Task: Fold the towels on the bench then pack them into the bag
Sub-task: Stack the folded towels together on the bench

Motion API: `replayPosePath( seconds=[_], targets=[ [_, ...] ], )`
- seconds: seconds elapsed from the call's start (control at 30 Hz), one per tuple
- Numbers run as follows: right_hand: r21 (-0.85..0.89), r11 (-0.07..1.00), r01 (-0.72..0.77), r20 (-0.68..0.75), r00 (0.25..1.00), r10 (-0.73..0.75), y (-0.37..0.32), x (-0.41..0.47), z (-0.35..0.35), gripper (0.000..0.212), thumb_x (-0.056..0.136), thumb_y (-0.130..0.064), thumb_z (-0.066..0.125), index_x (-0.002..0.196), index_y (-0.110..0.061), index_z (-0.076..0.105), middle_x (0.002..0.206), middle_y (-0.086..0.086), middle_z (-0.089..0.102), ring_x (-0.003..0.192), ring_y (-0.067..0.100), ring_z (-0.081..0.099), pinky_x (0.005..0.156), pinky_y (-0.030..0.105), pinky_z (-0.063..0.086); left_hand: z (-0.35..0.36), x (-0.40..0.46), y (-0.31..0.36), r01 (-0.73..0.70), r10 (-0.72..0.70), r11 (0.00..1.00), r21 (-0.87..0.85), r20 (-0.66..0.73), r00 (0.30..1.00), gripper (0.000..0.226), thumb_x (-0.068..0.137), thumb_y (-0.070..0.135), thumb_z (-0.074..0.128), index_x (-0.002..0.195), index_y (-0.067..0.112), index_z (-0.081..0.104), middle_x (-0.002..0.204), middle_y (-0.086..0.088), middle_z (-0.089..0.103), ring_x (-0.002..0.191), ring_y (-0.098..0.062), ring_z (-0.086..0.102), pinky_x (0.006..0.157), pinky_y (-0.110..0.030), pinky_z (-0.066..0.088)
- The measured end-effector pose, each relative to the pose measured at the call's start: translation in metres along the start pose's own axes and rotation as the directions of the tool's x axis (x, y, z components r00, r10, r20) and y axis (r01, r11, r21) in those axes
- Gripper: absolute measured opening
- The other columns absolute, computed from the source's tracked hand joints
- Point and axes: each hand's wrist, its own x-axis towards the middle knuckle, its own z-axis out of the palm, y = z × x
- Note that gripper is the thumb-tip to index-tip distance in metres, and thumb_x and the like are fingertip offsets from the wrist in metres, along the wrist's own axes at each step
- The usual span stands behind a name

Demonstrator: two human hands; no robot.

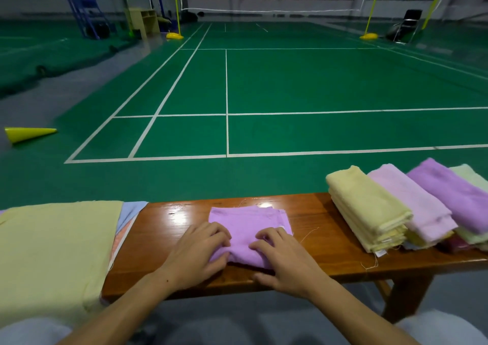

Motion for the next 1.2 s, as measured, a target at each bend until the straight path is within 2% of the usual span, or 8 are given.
replayPosePath(
  seconds=[0.13, 0.3, 0.5, 0.67, 0.9, 1.03, 1.1, 1.2],
  targets=[
    [0.154, 0.982, -0.108, -0.126, 0.984, 0.128, 0.002, 0.006, -0.003, 0.028, 0.101, -0.037, 0.055, 0.128, -0.032, 0.058, 0.129, -0.009, 0.062, 0.110, 0.010, 0.060, 0.091, 0.024, 0.053, -0.002, 0.003, -0.003, 0.180, -0.196, 0.955, -0.234, -0.048, 0.979, 0.026, 0.102, 0.060, 0.042, 0.101, 0.039, 0.056, 0.097, 0.022, 0.063, 0.088, -0.004, 0.057, 0.078, -0.037, 0.053],
    [0.382, 0.899, -0.211, -0.134, 0.950, 0.281, 0.009, 0.010, -0.011, 0.019, 0.100, -0.036, 0.056, 0.117, -0.034, 0.065, 0.111, -0.012, 0.072, 0.094, 0.004, 0.065, 0.080, 0.023, 0.054, -0.007, 0.003, 0.000, 0.146, -0.148, 0.978, -0.148, 0.000, 0.989, 0.029, 0.081, 0.058, 0.066, 0.104, 0.042, 0.059, 0.098, 0.024, 0.065, 0.087, -0.003, 0.057, 0.077, -0.032, 0.053],
    [0.610, 0.734, -0.297, -0.108, 0.887, 0.448, 0.018, 0.024, -0.015, 0.022, 0.096, -0.049, 0.066, 0.110, -0.032, 0.069, 0.097, -0.016, 0.072, 0.089, 0.002, 0.068, 0.078, 0.024, 0.060, -0.008, 0.019, -0.012, 0.309, -0.358, 0.845, -0.435, -0.031, 0.933, 0.007, 0.093, 0.034, 0.067, 0.099, 0.032, 0.071, 0.091, 0.014, 0.073, 0.085, -0.007, 0.067, 0.077, -0.037, 0.059],
    [0.689, 0.632, -0.355, -0.114, 0.807, 0.579, 0.032, 0.037, -0.013, 0.039, 0.083, -0.051, 0.082, 0.112, -0.028, 0.070, 0.105, -0.016, 0.071, 0.093, -0.001, 0.065, 0.072, 0.012, 0.053, -0.002, 0.034, -0.019, 0.404, -0.495, 0.767, -0.498, -0.060, 0.867, 0.018, 0.083, 0.044, 0.062, 0.089, 0.029, 0.069, 0.083, 0.011, 0.070, 0.079, -0.011, 0.066, 0.072, -0.042, 0.057],
    [0.291, 0.744, -0.601, -0.192, 0.725, 0.661, 0.043, 0.048, 0.004, 0.062, 0.082, -0.081, 0.061, 0.117, -0.030, 0.069, 0.107, -0.010, 0.074, 0.093, 0.011, 0.069, 0.076, 0.031, 0.061, 0.015, 0.043, -0.024, 0.574, -0.584, 0.808, -0.136, -0.051, 0.810, 0.028, 0.088, 0.051, 0.064, 0.108, 0.031, 0.063, 0.109, 0.006, 0.059, 0.096, -0.014, 0.057, 0.071, -0.031, 0.045],
    [0.153, 0.807, -0.571, -0.416, 0.703, 0.576, 0.048, 0.047, -0.011, 0.045, 0.098, -0.058, 0.058, 0.125, -0.023, 0.066, 0.121, -0.002, 0.068, 0.107, 0.018, 0.064, 0.085, 0.033, 0.058, 0.014, 0.043, -0.019, 0.401, -0.384, 0.916, 0.007, -0.273, 0.882, 0.047, 0.091, 0.047, 0.056, 0.133, 0.028, 0.063, 0.136, 0.002, 0.058, 0.125, -0.020, 0.054, 0.099, -0.038, 0.049],
    [0.117, 0.903, -0.414, -0.464, 0.781, 0.418, 0.034, 0.049, -0.010, 0.038, 0.104, -0.043, 0.055, 0.131, -0.018, 0.065, 0.135, 0.004, 0.064, 0.123, 0.022, 0.059, 0.100, 0.038, 0.054, 0.021, 0.043, -0.008, 0.229, -0.184, 0.962, 0.150, -0.264, 0.947, 0.047, 0.099, 0.045, 0.050, 0.141, 0.026, 0.060, 0.151, 0.000, 0.053, 0.140, -0.023, 0.048, 0.112, -0.042, 0.043],
    [0.119, 0.980, -0.159, -0.155, 0.972, 0.177, 0.005, 0.049, 0.010, 0.059, 0.110, -0.053, 0.027, 0.159, -0.024, 0.037, 0.170, 0.003, 0.028, 0.157, 0.020, 0.022, 0.127, 0.044, 0.026, 0.039, 0.040, 0.000, 0.145, -0.125, 0.958, 0.248, -0.094, 0.988, 0.056, 0.109, 0.050, 0.029, 0.152, 0.023, 0.051, 0.162, -0.001, 0.044, 0.153, -0.021, 0.035, 0.121, -0.043, 0.029]
  ],
)
